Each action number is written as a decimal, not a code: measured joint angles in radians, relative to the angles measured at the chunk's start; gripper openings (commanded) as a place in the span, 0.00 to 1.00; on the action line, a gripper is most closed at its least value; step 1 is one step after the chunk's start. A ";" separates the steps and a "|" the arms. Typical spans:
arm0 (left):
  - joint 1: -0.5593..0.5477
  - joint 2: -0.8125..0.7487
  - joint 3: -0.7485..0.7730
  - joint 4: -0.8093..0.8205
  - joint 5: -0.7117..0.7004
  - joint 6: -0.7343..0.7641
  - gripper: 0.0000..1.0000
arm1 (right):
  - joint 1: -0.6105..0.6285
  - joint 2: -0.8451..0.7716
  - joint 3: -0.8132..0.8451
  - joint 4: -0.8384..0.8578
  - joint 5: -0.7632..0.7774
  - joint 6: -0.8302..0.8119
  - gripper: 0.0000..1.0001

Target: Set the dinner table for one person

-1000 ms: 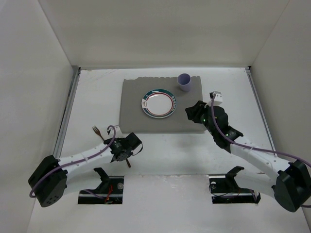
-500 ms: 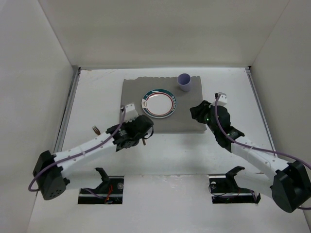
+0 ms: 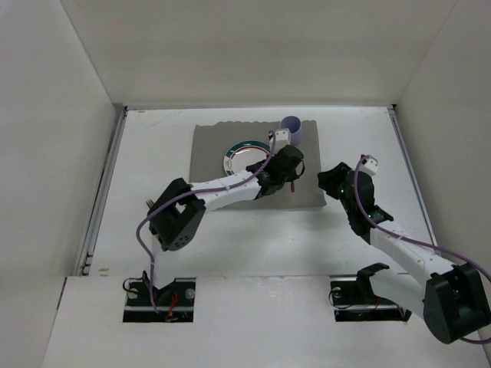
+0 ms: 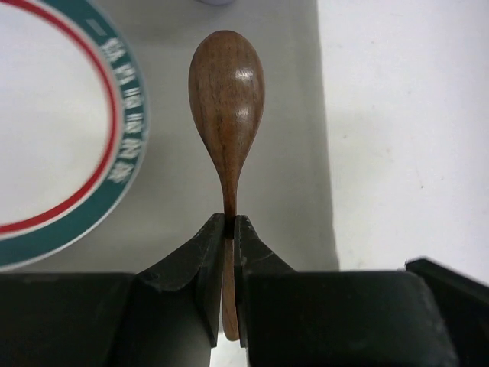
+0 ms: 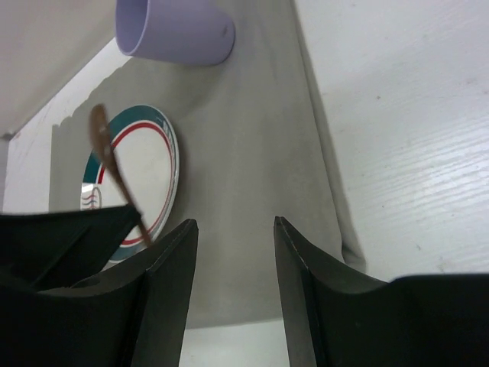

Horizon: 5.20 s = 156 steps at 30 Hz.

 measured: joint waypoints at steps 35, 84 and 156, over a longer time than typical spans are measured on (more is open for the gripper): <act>0.041 -0.068 -0.126 0.047 -0.015 0.070 0.48 | 0.016 -0.029 -0.008 0.056 -0.022 0.022 0.49; 0.742 -0.818 -1.008 -0.211 -0.076 -0.038 0.06 | 0.213 0.151 0.066 0.066 0.049 -0.108 0.45; 0.690 -1.085 -0.849 -0.315 -0.065 -0.037 0.54 | -0.032 -0.207 -0.120 0.089 0.144 0.043 0.66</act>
